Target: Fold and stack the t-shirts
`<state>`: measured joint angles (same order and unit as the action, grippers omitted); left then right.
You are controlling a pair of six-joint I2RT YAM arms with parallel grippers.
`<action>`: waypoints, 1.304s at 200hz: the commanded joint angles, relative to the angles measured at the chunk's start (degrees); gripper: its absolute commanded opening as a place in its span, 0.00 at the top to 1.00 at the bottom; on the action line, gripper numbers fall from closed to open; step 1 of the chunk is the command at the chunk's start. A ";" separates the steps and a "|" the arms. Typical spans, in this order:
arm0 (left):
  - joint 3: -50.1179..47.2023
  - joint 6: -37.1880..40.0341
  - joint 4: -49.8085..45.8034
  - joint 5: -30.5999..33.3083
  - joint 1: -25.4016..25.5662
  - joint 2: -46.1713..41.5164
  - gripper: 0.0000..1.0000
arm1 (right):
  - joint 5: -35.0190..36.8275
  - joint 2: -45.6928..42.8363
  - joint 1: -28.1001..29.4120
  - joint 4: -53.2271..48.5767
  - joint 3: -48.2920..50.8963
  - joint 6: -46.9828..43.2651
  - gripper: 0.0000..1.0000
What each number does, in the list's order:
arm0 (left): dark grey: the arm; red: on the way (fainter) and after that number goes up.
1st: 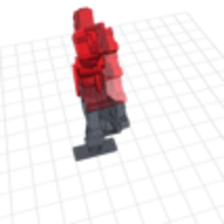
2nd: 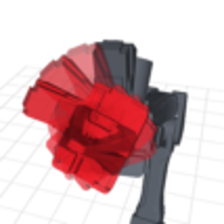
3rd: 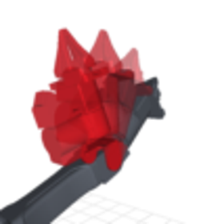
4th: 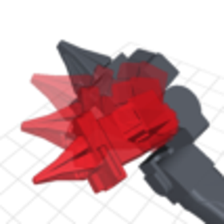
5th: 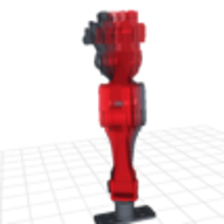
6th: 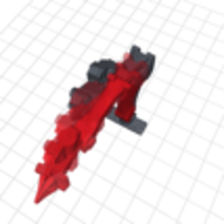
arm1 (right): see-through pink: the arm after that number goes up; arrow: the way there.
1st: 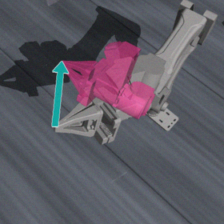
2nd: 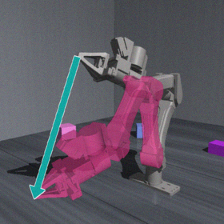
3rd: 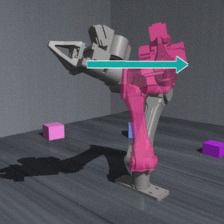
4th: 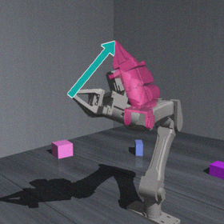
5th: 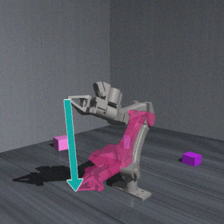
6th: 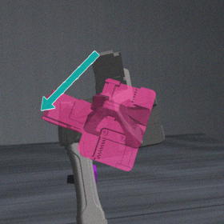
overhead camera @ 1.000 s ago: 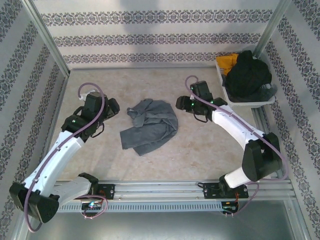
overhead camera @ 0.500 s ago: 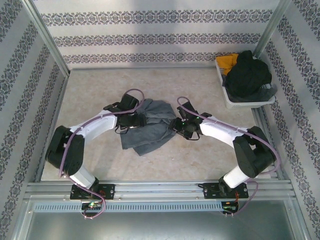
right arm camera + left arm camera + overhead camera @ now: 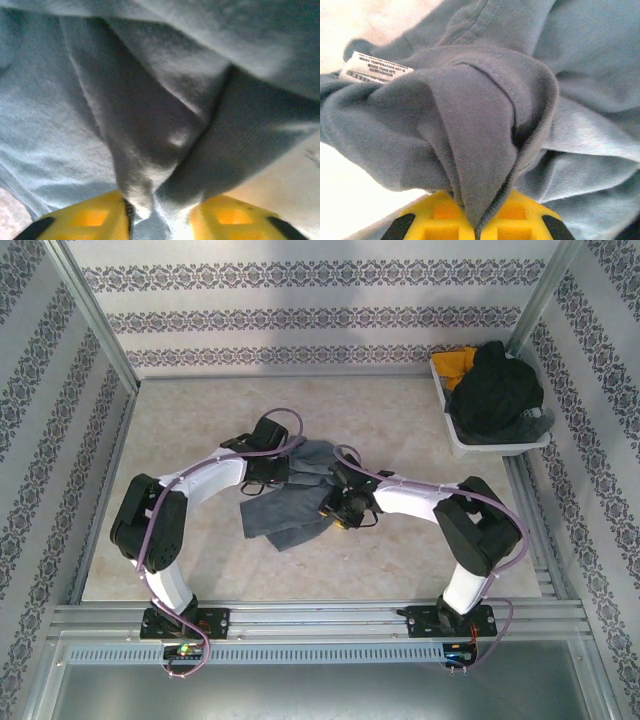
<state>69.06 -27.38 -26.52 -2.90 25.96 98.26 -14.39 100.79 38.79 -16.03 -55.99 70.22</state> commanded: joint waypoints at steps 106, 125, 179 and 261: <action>21.66 -14.49 9.97 -16.31 -19.88 -10.29 1.00 | 14.82 -12.42 -15.98 -16.22 -25.76 -38.48 1.00; 24.75 -16.04 10.43 -14.99 -21.55 -10.95 1.00 | 16.52 -13.33 -16.72 -16.27 -31.56 -43.80 1.00; 13.55 -16.84 9.66 -7.58 -22.27 -22.22 1.00 | 19.55 -21.36 -16.55 -15.34 -26.26 -48.95 1.00; -16.38 -17.86 -3.06 -6.64 -22.30 -30.30 0.53 | 6.52 -17.55 -17.41 -18.25 -6.46 -41.53 0.65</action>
<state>55.68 -46.33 -24.75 -13.47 4.67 68.10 -4.03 79.81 22.44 -30.70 -63.09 25.93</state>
